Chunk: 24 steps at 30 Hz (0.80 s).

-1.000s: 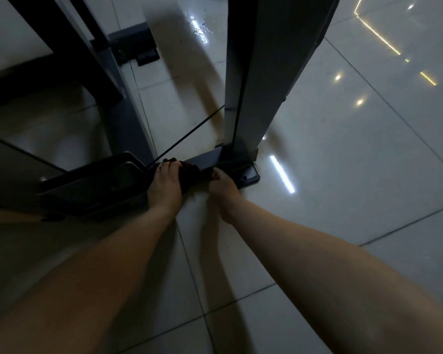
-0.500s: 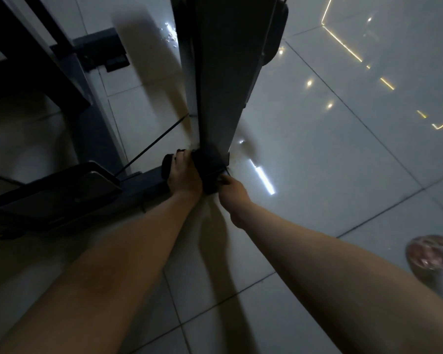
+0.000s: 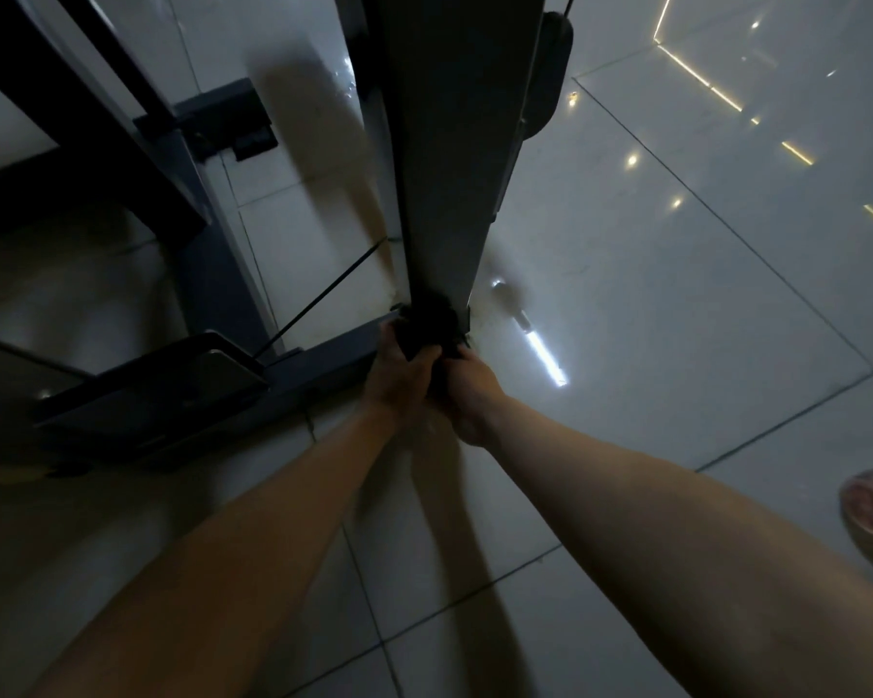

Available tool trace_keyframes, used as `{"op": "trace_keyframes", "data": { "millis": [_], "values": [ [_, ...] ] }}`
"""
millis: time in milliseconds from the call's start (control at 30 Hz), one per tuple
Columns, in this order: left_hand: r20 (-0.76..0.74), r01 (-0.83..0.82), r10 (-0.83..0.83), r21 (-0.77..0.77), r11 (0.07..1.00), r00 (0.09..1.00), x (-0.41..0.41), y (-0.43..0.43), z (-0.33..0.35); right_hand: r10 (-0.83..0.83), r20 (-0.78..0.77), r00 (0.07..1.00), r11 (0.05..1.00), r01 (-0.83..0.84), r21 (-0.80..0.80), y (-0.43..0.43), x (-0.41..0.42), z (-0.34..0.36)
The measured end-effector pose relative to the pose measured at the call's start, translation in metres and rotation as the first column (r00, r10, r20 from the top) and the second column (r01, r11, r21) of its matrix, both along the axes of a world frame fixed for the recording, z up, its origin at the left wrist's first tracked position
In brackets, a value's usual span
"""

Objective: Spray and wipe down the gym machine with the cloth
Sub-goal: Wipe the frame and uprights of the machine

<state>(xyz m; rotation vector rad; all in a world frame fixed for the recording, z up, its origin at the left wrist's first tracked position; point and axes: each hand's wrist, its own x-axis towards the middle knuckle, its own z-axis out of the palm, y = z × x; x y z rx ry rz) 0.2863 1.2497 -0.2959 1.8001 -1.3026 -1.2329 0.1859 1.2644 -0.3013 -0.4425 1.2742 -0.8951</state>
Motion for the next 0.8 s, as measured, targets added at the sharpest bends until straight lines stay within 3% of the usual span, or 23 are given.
{"op": "trace_keyframes", "data": {
  "millis": [67, 133, 233, 367, 500, 667, 800],
  "values": [
    [0.1, 0.052, -0.042, -0.103, 0.993, 0.994, 0.005, -0.002, 0.001, -0.12, -0.072, 0.99, 0.993, 0.121, 0.016, -0.014, -0.007, -0.005],
    [0.042, 0.076, -0.069, -0.193, 0.978, 0.997, 0.007, -0.005, 0.002, -0.266, -0.111, 0.957, 0.961, 0.273, 0.049, -0.03, -0.018, -0.011],
    [-0.067, 0.13, -0.146, -0.198, 0.972, 0.987, 0.008, -0.006, 0.007, -0.392, -0.016, 0.92, 0.916, 0.392, 0.083, -0.052, -0.024, -0.017],
    [-0.017, 0.197, -0.201, -0.143, 0.97, 0.979, 0.012, -0.004, 0.014, -0.231, 0.016, 0.973, 0.968, 0.229, 0.103, -0.051, 0.011, -0.011],
    [0.291, 0.147, -0.114, -0.094, 0.985, 0.95, 0.035, 0.003, 0.019, -0.015, 0.062, 0.998, 0.995, 0.009, 0.097, -0.029, 0.05, -0.003],
    [0.204, -0.027, 0.064, -0.181, 0.983, 0.977, 0.088, 0.029, 0.048, 0.121, -0.133, 0.984, 0.993, -0.122, 0.002, -0.025, 0.084, 0.033],
    [0.23, -0.118, 0.156, -0.173, 0.978, 0.961, 0.118, 0.048, 0.056, 0.221, -0.124, 0.967, 0.972, -0.229, -0.058, 0.007, 0.106, 0.053]
  ]
}}
